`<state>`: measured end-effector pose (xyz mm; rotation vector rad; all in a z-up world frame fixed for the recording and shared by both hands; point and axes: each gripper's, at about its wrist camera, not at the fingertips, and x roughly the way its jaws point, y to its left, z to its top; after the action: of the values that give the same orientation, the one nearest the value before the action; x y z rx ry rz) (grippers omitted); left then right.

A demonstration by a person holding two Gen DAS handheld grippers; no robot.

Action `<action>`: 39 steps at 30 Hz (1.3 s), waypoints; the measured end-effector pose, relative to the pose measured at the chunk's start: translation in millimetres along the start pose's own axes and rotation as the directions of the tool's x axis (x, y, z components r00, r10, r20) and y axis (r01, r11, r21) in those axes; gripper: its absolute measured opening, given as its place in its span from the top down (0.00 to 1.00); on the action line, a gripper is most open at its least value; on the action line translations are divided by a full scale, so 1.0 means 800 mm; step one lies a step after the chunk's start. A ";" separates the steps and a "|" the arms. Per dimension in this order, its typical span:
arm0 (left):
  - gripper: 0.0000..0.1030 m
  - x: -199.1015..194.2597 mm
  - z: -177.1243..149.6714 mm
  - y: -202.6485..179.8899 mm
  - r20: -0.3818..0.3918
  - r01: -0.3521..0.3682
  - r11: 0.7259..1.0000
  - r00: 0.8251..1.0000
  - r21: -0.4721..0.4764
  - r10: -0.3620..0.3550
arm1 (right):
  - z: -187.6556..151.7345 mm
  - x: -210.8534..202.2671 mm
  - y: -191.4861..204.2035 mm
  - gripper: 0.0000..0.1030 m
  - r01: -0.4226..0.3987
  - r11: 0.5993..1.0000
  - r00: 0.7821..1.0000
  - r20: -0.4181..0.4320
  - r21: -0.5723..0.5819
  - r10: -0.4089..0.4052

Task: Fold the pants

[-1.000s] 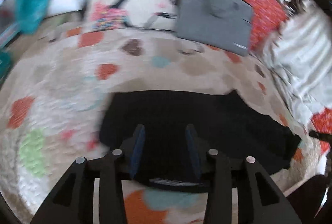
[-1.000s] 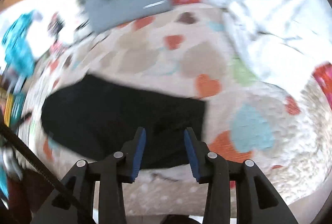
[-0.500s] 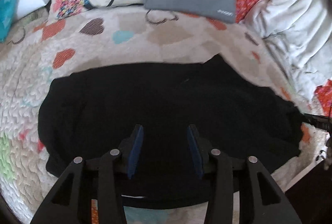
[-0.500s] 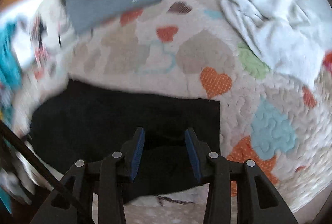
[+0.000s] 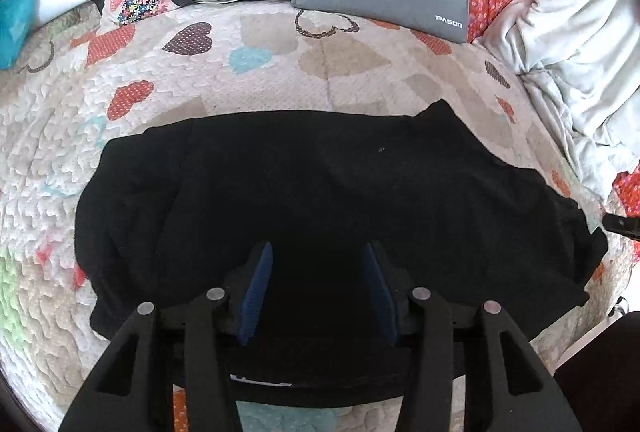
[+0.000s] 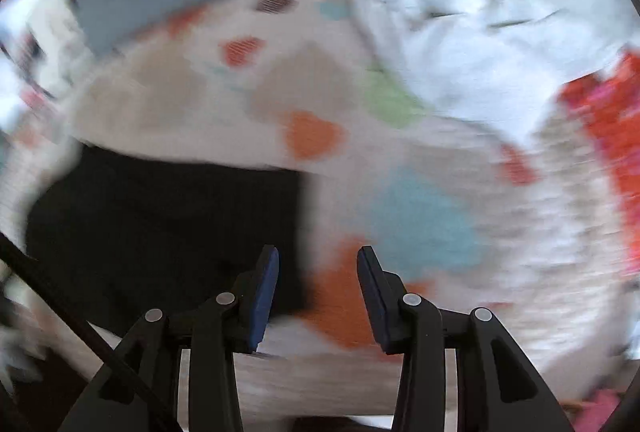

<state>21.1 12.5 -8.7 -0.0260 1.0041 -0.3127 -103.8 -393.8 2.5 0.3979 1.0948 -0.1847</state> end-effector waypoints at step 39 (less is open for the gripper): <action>0.53 -0.024 0.002 0.040 0.053 -0.006 0.990 0.998 -0.137 0.014 | -0.050 0.044 0.042 0.79 0.207 0.956 0.969 -0.090 -0.209 -0.230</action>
<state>20.9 47.7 3.0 -0.1533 0.9705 -0.2322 -109.7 -345.5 -37.0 0.1079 1.2569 -0.2486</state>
